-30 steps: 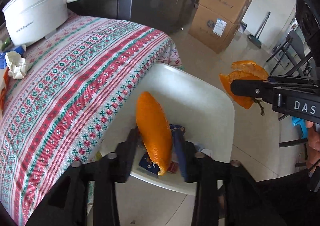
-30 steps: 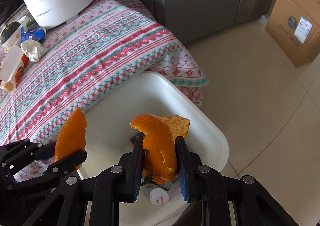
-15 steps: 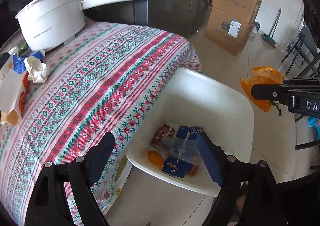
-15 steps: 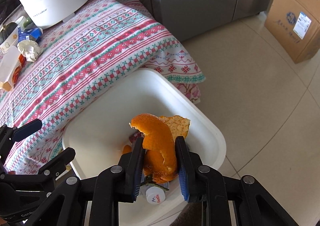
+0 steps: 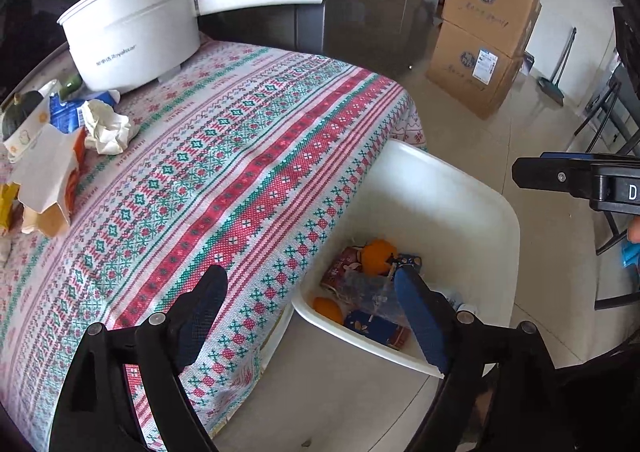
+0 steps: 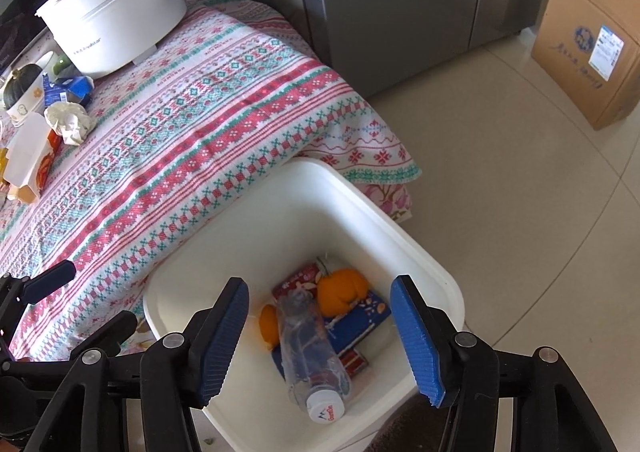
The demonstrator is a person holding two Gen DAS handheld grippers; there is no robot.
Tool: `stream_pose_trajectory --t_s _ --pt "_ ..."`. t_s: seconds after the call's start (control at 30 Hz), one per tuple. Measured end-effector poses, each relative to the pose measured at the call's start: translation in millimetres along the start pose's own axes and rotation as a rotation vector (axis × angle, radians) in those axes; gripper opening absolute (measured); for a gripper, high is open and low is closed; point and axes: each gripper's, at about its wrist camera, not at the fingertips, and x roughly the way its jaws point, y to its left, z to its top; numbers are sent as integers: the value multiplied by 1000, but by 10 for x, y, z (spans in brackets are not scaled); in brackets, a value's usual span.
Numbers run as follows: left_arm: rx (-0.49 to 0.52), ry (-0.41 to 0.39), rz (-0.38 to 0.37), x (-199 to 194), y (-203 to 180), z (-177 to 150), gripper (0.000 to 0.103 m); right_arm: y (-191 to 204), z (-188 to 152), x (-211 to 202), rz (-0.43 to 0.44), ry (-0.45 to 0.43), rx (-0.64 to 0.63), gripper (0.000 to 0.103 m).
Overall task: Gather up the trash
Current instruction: 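Move both open tools back over the table toward the tissues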
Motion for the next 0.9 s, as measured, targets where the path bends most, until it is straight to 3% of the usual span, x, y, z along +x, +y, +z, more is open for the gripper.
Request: stream_pose_trajectory --t_s 0.27,0.4,0.9 --pt "-43 -20 20 -161 227 -30 88 163 62 -26 12 -12 -10 69" --pt "-91 -38 39 -300 448 -48 95 319 118 -42 9 -25 -36 74" --pt "-293 -99 186 -968 1676 -381 99 1309 334 -42 92 -69 -110 83"
